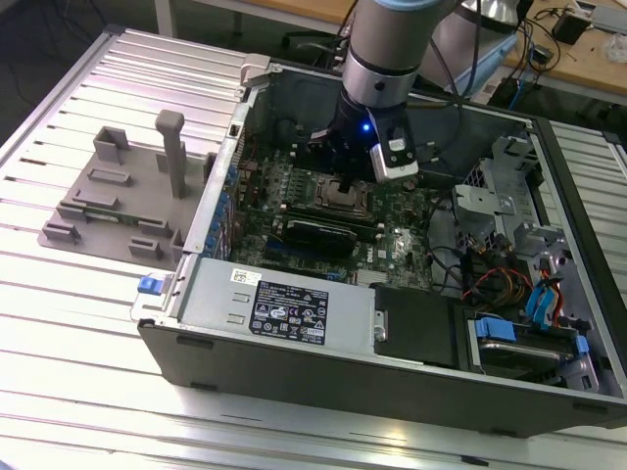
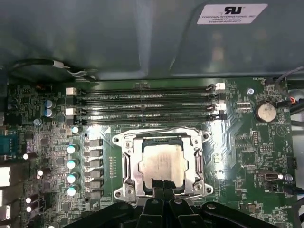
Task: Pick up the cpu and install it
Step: 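Install the second cpu locking lever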
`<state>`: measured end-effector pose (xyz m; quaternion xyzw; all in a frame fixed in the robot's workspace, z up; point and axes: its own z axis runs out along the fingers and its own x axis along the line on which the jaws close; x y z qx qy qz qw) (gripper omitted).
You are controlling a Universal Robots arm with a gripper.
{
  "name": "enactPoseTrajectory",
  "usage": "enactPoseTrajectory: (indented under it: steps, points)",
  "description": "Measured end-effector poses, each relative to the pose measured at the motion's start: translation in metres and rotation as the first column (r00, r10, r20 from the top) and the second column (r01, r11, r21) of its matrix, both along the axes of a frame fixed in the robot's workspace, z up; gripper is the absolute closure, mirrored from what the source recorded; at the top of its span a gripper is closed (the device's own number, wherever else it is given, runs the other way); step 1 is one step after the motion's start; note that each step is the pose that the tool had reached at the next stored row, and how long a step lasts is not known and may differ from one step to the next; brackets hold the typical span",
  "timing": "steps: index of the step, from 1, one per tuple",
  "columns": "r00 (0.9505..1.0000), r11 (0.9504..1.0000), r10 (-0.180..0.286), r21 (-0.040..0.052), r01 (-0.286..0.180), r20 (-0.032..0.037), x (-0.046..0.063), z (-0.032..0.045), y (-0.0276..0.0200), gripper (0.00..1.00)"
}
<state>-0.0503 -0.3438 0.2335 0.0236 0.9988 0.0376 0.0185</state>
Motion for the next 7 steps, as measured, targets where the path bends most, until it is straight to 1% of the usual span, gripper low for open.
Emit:
enactPoseTrajectory:
  steps: [1,2,7]
  points:
    - [1.0,1.0,0.0,-0.0004,0.0,-0.0008,0.0053,0.0,0.0,0.89]
    - [1.0,1.0,0.0,-0.0005,0.0,-0.001,0.0079,0.001,0.0012,0.89]
    - [1.0,1.0,0.0,-0.0004,0.0,-0.0009,0.0078,0.0017,0.0014,0.89]
